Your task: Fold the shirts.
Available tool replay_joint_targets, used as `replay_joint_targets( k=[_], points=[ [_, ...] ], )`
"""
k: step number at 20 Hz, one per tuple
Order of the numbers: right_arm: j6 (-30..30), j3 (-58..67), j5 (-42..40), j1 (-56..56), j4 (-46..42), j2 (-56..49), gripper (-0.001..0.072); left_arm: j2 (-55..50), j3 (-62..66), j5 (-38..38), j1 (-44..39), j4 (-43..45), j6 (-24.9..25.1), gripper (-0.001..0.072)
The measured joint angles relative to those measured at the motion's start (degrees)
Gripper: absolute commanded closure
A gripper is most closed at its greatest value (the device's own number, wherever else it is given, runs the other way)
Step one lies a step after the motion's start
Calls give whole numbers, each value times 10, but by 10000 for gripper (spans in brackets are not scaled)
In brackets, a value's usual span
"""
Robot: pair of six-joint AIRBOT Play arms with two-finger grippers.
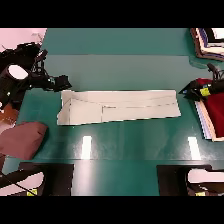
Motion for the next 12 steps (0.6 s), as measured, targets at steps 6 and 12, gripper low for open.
replay_joint_targets(
  k=[6, 12],
  points=[
    [-64, -43, 14, -49, 51, -51, 232, -5, 9, -12, -34, -31, 0, 686],
    [-87, -52, 6, -6, 96, -95, 647, -43, 11, 46, -143, -41, -16, 686]
  ],
)
